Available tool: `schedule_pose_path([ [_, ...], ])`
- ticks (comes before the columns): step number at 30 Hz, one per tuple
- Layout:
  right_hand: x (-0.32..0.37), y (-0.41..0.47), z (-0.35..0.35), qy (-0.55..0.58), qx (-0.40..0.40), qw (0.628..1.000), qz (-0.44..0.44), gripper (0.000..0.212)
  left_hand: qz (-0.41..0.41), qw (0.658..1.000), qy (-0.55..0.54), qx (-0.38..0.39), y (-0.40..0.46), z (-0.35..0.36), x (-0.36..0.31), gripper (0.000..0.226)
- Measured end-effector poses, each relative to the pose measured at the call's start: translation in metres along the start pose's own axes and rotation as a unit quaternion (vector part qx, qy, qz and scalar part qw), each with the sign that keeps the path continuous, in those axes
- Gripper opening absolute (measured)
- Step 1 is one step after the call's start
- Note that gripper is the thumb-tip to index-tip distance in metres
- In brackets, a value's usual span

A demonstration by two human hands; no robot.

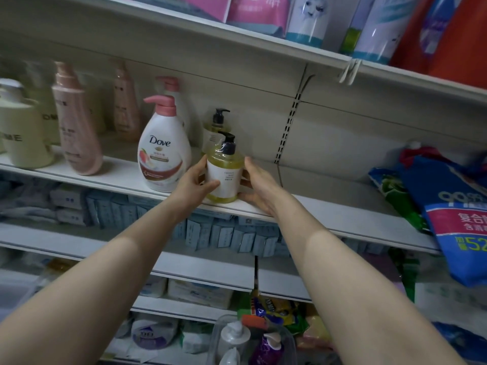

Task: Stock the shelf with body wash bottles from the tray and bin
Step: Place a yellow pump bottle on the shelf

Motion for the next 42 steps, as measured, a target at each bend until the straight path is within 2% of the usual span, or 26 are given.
schedule_pose_path([
  [8,-0.003,0.010,0.008,0.028,0.001,1.000,-0.005,0.050,0.001,0.999,0.014,-0.051,0.005,-0.006,0.007,0.077],
  [17,-0.009,-0.001,0.012,0.086,0.016,0.996,-0.011,0.047,0.024,0.996,0.037,-0.083,0.000,0.001,0.013,0.055],
  [23,-0.024,-0.026,-0.001,0.042,0.017,0.999,-0.019,0.048,0.062,0.987,0.069,-0.135,-0.020,0.011,0.019,0.057],
  [28,-0.047,-0.042,-0.021,0.057,-0.008,0.997,-0.050,0.045,0.061,0.983,0.007,-0.176,-0.057,0.032,0.028,0.055],
  [34,-0.080,-0.068,-0.039,0.090,-0.014,0.994,-0.061,0.028,0.041,0.991,0.019,-0.128,-0.086,0.070,0.057,0.046],
  [42,-0.150,-0.108,-0.063,0.076,-0.025,0.997,0.012,0.034,-0.022,0.996,0.040,-0.073,-0.117,0.114,0.108,0.042],
])
Point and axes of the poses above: each hand's wrist, its own y-axis towards the middle knuckle, its own z-axis out of the palm, x = y × z, the point moved 7 cm from there along y, towards the middle knuckle, and after that the axes turned 2 degrees about -z, right-handed, at the moved point
